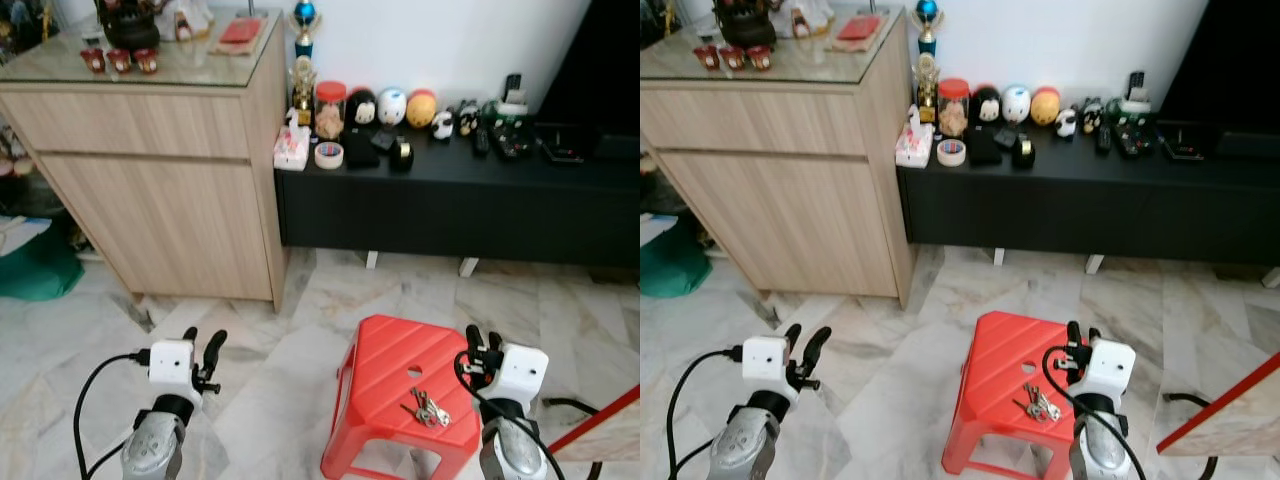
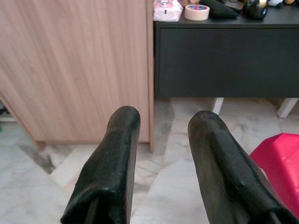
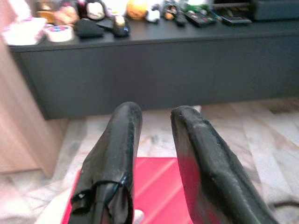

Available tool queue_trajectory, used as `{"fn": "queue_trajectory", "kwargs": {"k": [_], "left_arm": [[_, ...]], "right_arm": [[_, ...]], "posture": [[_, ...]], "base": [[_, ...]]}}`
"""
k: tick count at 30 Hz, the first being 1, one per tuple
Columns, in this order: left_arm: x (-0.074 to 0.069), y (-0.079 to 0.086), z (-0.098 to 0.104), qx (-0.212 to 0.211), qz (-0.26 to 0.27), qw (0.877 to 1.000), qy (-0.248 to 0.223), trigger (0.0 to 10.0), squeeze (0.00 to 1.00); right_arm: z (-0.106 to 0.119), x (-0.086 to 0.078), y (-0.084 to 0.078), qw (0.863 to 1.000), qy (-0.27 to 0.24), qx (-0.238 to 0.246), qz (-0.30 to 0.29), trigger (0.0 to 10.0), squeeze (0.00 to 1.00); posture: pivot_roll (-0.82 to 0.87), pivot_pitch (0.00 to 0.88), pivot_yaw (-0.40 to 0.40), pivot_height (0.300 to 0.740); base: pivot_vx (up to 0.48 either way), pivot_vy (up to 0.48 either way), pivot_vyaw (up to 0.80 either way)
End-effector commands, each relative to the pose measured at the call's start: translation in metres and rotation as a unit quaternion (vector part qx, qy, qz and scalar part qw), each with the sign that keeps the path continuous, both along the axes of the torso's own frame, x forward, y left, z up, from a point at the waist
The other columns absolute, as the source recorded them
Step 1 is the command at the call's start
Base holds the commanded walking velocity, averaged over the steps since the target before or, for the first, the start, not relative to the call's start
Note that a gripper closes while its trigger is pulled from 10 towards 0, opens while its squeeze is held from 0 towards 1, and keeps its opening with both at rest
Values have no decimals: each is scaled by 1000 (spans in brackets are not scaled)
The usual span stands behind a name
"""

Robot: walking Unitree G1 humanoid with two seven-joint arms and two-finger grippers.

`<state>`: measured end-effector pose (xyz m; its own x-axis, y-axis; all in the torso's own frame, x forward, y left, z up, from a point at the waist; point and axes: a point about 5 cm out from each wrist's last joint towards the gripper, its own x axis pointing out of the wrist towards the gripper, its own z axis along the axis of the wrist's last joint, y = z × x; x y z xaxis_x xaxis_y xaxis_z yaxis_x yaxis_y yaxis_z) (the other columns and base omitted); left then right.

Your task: Hang keys on a hook

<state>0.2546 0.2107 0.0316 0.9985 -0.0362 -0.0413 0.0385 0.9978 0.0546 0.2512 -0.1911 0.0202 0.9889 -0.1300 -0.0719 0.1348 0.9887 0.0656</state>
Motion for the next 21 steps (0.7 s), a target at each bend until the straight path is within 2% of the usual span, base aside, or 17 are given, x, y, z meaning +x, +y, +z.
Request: {"fn": "queue_trajectory", "kwargs": {"k": [1, 10, 21], "left_arm": [[2, -4, 2, -2, -5, 1000, -2, 10000, 0], [8, -3, 7, -5, -12, 1000, 4, 10000, 0], [9, -6, 7, -2, -23, 1000, 6, 10000, 0]], "right_arm": [[4, 1, -1, 1000, -5, -5, -3, 10000, 0], [3, 7, 3, 999, 34, 3, -10, 10000, 0], [-3, 4, 6, 998, 56, 5, -7, 10000, 0]], "posture": [[29, 9, -29, 740], [36, 0, -27, 740], [38, 0, -27, 665]], "base": [[0, 0, 0], [0, 0, 0], [0, 0, 0]]}}
